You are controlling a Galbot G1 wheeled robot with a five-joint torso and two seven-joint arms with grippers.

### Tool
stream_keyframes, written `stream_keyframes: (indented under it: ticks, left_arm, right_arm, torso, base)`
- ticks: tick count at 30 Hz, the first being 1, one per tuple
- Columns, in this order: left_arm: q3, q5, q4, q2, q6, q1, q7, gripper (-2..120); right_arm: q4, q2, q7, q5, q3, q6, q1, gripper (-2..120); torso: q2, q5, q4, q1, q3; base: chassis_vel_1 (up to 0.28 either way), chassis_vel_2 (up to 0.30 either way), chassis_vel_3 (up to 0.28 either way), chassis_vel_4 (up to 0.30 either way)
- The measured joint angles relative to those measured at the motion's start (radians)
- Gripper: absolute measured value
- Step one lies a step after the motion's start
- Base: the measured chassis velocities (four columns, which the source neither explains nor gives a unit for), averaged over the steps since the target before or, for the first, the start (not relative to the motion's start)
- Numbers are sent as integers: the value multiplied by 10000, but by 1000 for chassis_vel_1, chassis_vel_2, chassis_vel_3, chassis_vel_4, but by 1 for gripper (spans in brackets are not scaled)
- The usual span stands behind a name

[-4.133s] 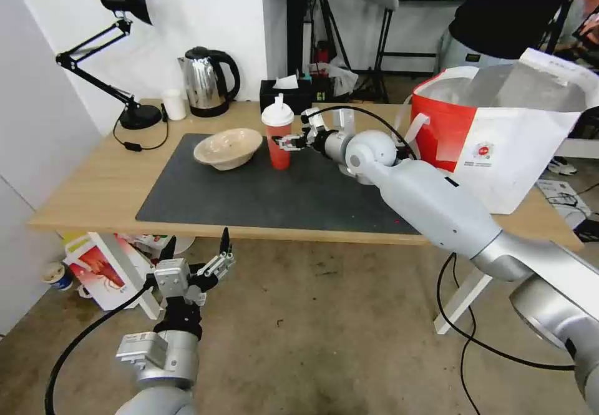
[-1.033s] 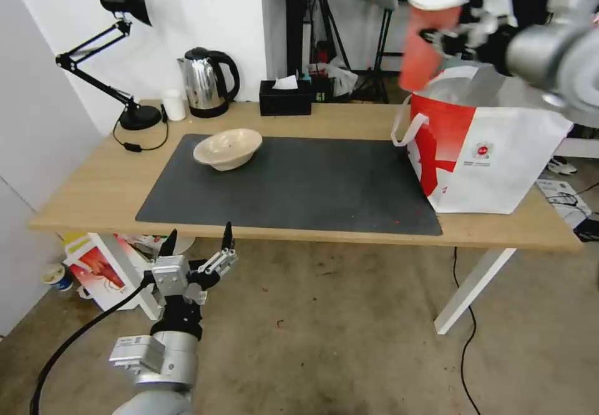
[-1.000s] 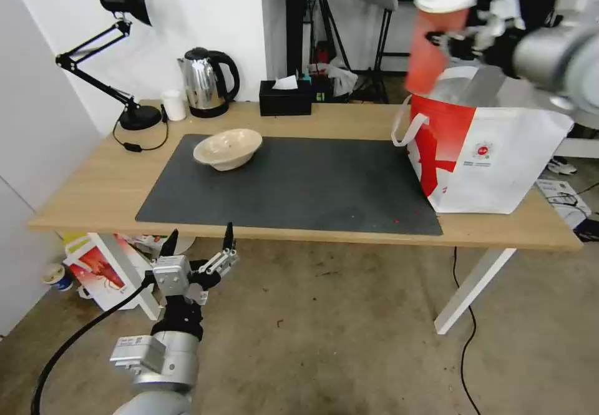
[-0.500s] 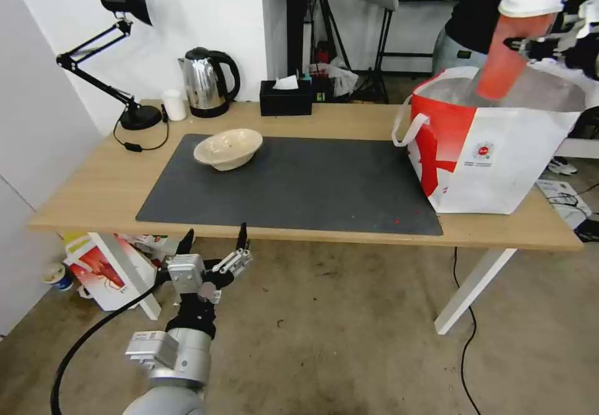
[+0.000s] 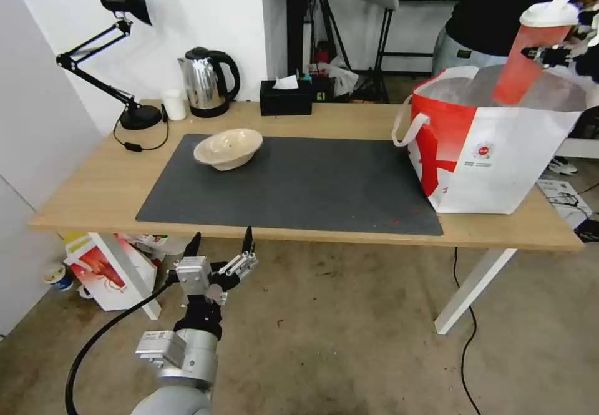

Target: Pick up the trash from the table and place it into the takeout bag.

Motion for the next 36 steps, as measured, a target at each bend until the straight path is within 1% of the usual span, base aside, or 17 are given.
stream_keyframes:
  ticks: [7, 16, 25, 26, 27, 29, 31, 32, 33, 34, 35, 36]
  left_arm:
    - [-87, 27, -60, -33, -9, 97, 6, 99]
    - [-161, 94, -154, -91, -13, 215, 15, 99]
    - [-335, 100, -253, -77, -25, 297, 15, 99]
    - [-371, 79, -279, -57, -25, 296, 16, 99]
    - [-391, 63, -291, -48, -25, 293, 15, 99]
    - [-397, 60, -299, -41, -25, 292, 15, 99]
    - [-403, 54, -305, -29, -25, 290, 14, 99]
    - [-403, 54, -305, -29, -25, 290, 14, 99]
    - [-403, 63, -310, -29, -25, 288, 16, 99]
    - [-403, 74, -310, -31, -28, 286, 18, 99]
    - [-402, 165, -310, -52, -72, 284, 35, 99]
    - [-402, 165, -310, -52, -72, 284, 35, 99]
  right_arm:
    - [-398, 415, -40, -210, -61, 117, -173, 6]
    - [-929, 882, -428, -741, -154, 388, -435, 6]
    - [-1051, 1203, -487, -1063, -212, 420, -679, 6]
    - [-1009, 1243, -453, -1112, -212, 380, -726, 7]
    - [-939, 1266, -414, -1122, -212, 294, -751, 13]
    - [-911, 1275, -393, -1122, -210, 252, -755, 14]
    - [-841, 1285, -262, -1121, -199, 173, -743, 26]
    - [-841, 1285, -262, -1121, -199, 173, -743, 26]
    - [-794, 1273, -231, -1115, -175, 81, -723, 32]
    - [-784, 1266, -227, -1113, -168, 55, -720, 34]
    - [-761, 1231, -206, -1109, -144, -46, -715, 39]
    - [-761, 1231, -206, -1109, -144, -46, -715, 39]
  torso:
    - [0, 1, 2, 0, 0]
    - [0, 0, 1, 0, 0]
    - [0, 0, 1, 0, 0]
    - [0, 0, 2, 0, 0]
    - [0, 0, 1, 0, 0]
    - [0, -1, 2, 0, 0]
    - [0, -1, 2, 0, 0]
    - [0, -1, 2, 0, 0]
    - [0, 0, 1, 1, 0]
    - [0, 0, 1, 1, 0]
    - [0, -2, 1, 0, -1]
    - [0, -2, 1, 0, -1]
  base:
    - [0, 0, 0, 0]
    - [0, 0, 0, 0]
    - [0, 0, 0, 0]
    - [0, 0, 0, 0]
    - [0, 0, 0, 0]
    - [0, 0, 0, 0]
    - [0, 0, 0, 0]
    - [0, 0, 0, 0]
    - [0, 0, 0, 0]
    - [0, 0, 0, 0]
    - [0, 0, 0, 0]
    - [0, 0, 0, 0]
